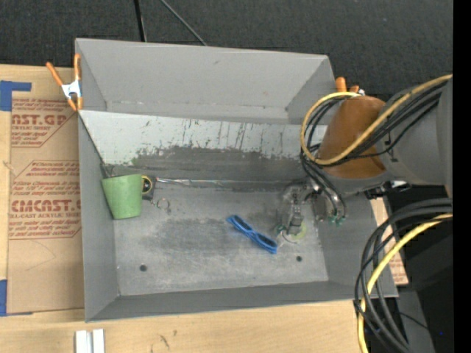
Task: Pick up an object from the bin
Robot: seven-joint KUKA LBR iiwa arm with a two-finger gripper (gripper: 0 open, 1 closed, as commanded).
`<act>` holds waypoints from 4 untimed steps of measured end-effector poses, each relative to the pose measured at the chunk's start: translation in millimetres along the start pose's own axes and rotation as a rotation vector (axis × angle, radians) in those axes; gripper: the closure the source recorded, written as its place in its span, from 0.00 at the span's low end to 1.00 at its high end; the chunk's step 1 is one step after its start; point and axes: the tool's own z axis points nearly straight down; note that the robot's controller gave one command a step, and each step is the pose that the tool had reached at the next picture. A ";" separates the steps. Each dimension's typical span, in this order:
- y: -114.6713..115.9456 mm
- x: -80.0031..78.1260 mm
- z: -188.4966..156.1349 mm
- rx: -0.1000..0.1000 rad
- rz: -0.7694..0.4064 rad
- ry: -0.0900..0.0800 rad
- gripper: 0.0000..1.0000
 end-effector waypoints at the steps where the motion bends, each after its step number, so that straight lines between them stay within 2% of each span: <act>1: -1.0 1.7 2.0 0.002 0.000 0.005 0.00; 2: -0.8 2.2 1.4 0.001 0.000 0.009 1.00; 3: -1.1 1.9 2.1 0.002 0.000 0.005 0.00; 4: 16.2 48.8 -55.6 0.001 -0.099 0.007 0.00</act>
Offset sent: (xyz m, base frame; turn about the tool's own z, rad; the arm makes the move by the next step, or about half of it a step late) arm 0.0000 0.0000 0.0000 0.0000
